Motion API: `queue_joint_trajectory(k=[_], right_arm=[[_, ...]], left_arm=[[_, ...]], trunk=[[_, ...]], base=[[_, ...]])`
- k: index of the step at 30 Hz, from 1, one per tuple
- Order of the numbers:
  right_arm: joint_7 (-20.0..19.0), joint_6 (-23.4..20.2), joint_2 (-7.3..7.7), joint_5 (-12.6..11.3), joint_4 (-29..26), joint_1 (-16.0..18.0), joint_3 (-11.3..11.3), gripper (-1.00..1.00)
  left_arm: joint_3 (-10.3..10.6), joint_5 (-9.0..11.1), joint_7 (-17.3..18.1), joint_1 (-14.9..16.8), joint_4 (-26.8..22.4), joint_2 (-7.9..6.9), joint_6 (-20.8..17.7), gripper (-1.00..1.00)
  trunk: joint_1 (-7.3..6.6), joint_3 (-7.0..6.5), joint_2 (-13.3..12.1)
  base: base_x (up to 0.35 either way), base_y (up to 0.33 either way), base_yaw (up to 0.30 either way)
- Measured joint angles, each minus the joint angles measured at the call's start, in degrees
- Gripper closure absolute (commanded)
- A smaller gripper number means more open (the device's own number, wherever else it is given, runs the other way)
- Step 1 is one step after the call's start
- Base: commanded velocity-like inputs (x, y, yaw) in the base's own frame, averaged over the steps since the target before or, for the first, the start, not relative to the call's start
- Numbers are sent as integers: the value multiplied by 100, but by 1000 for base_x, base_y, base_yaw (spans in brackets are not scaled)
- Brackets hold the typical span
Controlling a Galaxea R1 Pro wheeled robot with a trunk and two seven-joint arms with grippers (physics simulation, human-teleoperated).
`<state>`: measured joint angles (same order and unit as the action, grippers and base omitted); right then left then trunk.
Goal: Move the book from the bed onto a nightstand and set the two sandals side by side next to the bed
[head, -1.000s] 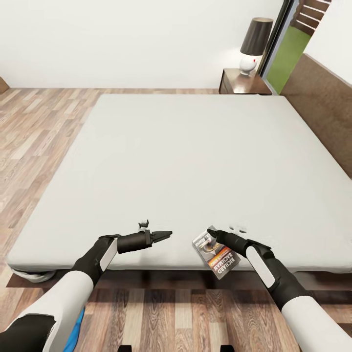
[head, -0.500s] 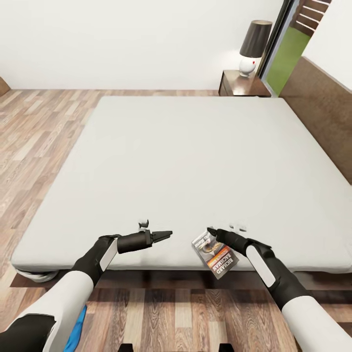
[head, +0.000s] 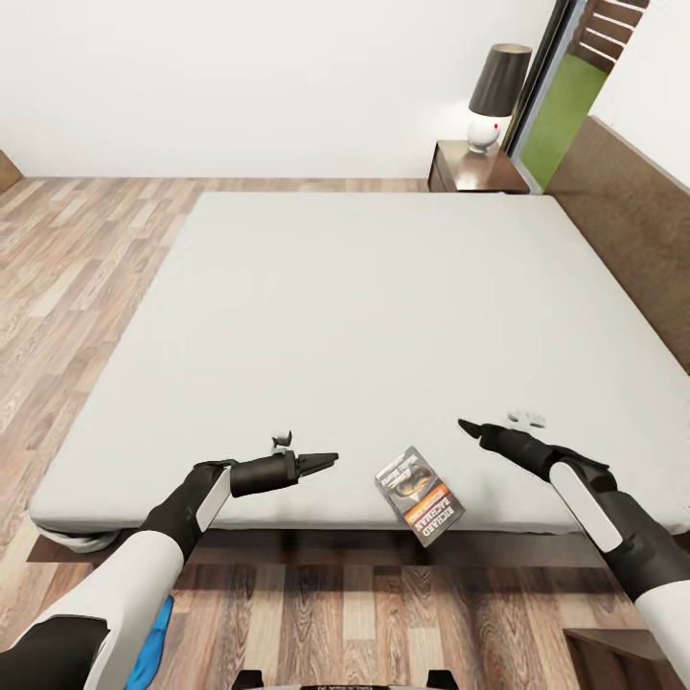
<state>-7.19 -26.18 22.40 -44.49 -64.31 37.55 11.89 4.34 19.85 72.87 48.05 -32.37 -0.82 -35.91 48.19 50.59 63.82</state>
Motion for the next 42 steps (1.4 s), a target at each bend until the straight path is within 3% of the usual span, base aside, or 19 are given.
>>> queue_joint_trajectory(k=[5, 16, 25, 27, 30, 31, 33, 37, 42], right_arm=[[1, -2, 101, -339, -49, -12, 0, -100], [1, -2, 128, -385, -69, -21, -6, -100], [7, -2, 244, -378, -35, -23, -9, -100], [5, -2, 354, -375, -12, -30, -14, -100], [3, -2, 730, -379, 7, -53, -16, -100], [1, -2, 1039, -369, 20, -101, -15, -100], [-4, -2, 1304, -380, 28, -212, -12, -100], [-64, -3, 1444, -389, 32, -418, -11, -100], [-622, -62, 1517, -377, 38, -652, -11, -100]], left_arm=[[19, 16, -23, 0, 1, 68, 3, -100], [14, -8, -23, 0, 2, 105, 2, -100], [14, -15, -32, 0, 2, 116, 6, -100], [14, -21, -36, 0, 2, 137, 8, -100], [12, -23, -34, 0, 1, 189, 9, -100], [11, -27, -37, -1, 0, 223, 8, -100], [16, -30, -49, 0, 3, 269, 9, -100], [13, -45, -59, 0, 56, 381, 14, -100], [18, -60, -116, 0, 222, 447, 44, -100]], trunk=[[-110, -90, -201], [-352, -287, -642], [-549, -449, -1003], [-593, -485, -1084], [-659, -539, -1204], [-682, -557, -1244], [-725, -593, -1325], [-813, -665, -1485], [-923, -755, -1686]], base=[[0, 0, 0], [0, 0, 0], [0, 0, 0], [0, 0, 0], [0, 0, 0], [0, 0, 0], [0, 0, 0], [0, 0, 0], [0, 0, 0]])
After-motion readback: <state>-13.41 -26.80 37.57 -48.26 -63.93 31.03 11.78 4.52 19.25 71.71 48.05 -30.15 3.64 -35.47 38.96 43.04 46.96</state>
